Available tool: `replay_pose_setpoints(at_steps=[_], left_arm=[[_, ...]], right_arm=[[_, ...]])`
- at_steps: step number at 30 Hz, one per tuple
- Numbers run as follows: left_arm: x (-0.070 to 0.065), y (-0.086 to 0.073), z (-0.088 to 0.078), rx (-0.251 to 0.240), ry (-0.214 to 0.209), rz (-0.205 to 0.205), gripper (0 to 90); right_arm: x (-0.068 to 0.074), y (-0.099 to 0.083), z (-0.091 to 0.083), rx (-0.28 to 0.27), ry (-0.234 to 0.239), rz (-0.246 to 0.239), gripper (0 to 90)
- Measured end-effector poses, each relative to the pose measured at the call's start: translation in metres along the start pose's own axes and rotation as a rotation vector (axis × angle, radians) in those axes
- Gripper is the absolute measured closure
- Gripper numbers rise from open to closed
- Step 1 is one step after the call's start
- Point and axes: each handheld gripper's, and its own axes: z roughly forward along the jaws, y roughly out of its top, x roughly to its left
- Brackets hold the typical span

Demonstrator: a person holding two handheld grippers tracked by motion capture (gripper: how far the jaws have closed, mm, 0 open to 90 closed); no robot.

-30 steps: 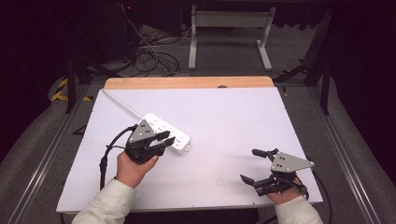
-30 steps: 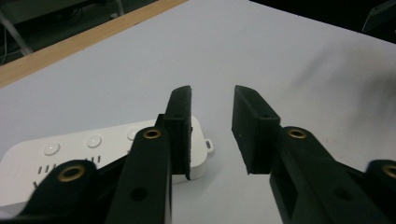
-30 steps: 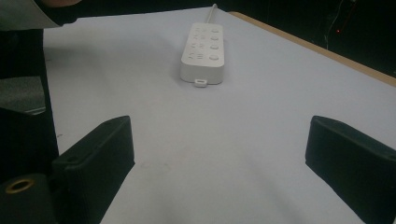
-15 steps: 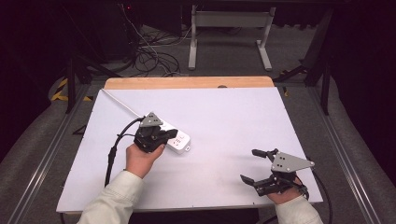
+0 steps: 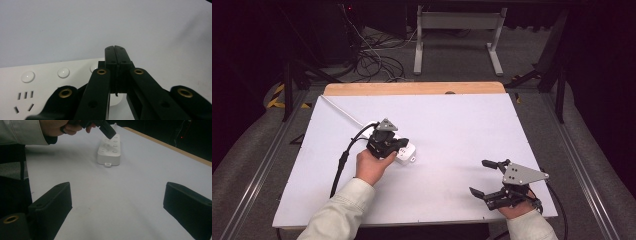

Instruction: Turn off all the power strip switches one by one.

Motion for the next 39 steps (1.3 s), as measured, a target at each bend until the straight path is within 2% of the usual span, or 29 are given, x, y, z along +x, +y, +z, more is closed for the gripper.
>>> replay_pose_setpoints(at_steps=[7,13,16,20,31,39], left_arm=[[0.005,0.0,0.012,0.04,0.027,-0.005,90.0],[0.004,0.001,0.02,0.075,0.054,0.018,90.0],[0.002,0.001,0.024,0.091,0.073,0.046,90.0],[0.004,0.0,0.029,0.102,0.087,0.046,90.0],[0.008,-0.001,0.033,0.095,0.092,0.042,90.0],[0.005,-0.003,0.035,0.101,0.115,0.075,90.0]], right_arm=[[0.0,0.0,0.0,-0.001,0.003,0.0,8.6],[0.0,0.0,0.0,0.001,0.0,-0.004,8.6],[0.0,0.0,0.0,0.002,-0.001,-0.005,8.6],[0.0,0.0,0.0,0.002,0.0,-0.005,8.6],[0.0,0.0,0.0,0.002,-0.002,-0.007,8.8],[0.001,0.0,0.0,0.004,-0.001,-0.01,8.9]])
